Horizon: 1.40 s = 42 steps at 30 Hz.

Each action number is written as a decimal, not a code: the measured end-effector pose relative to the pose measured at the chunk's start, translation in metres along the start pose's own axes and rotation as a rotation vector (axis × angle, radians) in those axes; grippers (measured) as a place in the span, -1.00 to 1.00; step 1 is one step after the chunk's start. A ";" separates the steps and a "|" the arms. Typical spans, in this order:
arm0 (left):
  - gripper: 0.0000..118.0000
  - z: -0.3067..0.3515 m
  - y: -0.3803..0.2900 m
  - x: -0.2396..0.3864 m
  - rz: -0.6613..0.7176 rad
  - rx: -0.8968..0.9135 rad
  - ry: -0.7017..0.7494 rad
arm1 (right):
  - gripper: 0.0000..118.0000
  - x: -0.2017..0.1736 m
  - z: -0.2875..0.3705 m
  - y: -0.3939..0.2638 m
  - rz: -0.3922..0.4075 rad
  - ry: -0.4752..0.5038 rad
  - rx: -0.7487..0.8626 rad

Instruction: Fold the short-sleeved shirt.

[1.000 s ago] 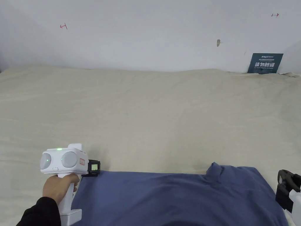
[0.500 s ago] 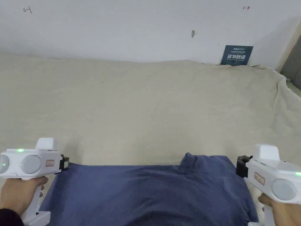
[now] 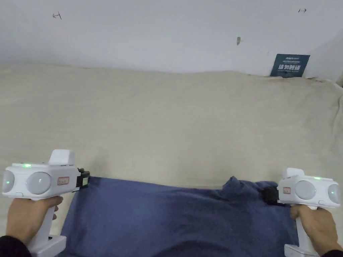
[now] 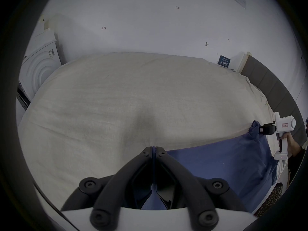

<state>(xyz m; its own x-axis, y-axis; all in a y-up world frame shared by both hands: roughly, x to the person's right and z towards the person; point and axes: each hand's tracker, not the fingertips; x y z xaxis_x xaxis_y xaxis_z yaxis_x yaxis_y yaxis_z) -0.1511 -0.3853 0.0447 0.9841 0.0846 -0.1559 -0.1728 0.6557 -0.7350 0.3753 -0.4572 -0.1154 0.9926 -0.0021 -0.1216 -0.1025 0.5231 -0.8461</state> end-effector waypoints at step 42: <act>-1.00 0.102 -0.241 -0.022 0.069 -0.087 0.073 | -0.96 0.059 0.166 -0.296 -0.178 0.120 0.137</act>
<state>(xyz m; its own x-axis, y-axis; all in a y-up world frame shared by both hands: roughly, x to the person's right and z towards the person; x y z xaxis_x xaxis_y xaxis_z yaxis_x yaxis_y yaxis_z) -0.1266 -0.4689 0.2924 0.9649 0.0700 -0.2533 -0.2457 0.5825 -0.7748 0.4752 -0.4710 0.2140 0.9785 -0.2013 -0.0443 0.0913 0.6159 -0.7826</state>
